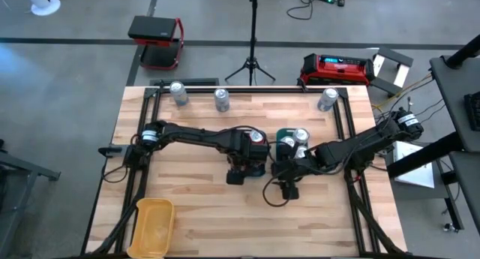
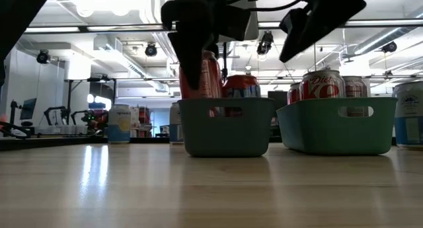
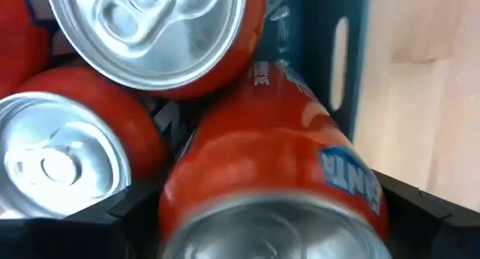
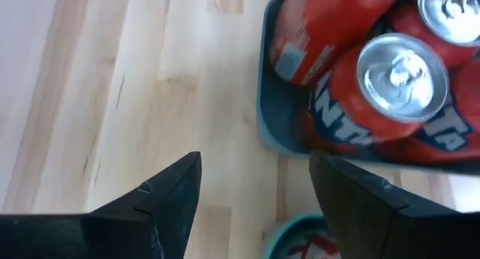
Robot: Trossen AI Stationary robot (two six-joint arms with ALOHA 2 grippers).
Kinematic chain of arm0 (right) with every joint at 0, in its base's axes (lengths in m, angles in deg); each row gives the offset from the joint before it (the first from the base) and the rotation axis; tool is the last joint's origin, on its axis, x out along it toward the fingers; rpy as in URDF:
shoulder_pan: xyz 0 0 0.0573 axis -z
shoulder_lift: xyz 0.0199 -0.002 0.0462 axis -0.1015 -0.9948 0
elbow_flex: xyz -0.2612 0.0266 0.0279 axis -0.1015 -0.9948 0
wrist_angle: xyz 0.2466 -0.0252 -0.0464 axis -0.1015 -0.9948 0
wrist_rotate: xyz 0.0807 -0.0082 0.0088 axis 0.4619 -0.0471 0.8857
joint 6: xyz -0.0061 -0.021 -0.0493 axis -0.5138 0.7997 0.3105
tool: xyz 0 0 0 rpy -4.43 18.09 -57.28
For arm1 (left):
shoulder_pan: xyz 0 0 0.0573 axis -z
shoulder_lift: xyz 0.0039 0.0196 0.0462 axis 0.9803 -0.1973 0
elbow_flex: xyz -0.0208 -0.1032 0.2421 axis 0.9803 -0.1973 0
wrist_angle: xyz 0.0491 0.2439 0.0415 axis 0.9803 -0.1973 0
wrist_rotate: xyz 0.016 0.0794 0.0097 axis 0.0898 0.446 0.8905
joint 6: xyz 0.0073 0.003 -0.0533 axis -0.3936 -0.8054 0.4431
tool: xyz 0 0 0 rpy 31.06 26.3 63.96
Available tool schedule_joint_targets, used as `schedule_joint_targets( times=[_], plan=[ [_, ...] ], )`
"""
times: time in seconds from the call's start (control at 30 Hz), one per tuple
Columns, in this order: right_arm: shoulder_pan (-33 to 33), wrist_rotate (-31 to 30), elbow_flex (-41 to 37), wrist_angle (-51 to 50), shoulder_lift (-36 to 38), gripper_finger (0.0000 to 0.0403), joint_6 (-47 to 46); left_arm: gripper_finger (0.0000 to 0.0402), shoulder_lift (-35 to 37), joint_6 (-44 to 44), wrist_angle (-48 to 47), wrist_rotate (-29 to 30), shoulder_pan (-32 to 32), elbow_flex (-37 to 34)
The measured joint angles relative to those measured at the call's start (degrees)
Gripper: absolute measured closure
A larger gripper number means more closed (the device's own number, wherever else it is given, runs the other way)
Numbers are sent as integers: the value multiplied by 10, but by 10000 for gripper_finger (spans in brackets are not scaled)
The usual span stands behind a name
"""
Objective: Sort soda cans
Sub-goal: Put the orange soda can into the dark green bin, then adjust the orange soda can in the dark green bin
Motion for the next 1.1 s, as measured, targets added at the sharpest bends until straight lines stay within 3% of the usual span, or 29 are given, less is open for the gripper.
schedule_joint_targets(
  times=[0.4, 0.67, 0.87, 1.0, 1.1],
  plan=[
    [0, 0, -6, 35, -24, 158, 6, 86, -1, 2, -4, 20, 0, 1],
    [0, -1, -5, 53, -24, 167, 29, 95, 5, 11, -80, 21, 2, 31],
    [0, -2, 0, 53, -24, 152, 34, 95, 25, 22, -103, 18, 2, 25],
    [0, -20, 45, -76, -21, 147, 8, 95, 55, 32, -105, 34, 2, -2],
    [-9, -83, 84, -177, -13, 154, -24, 95, 101, 43, -88, 34, 1, -36]
  ],
)
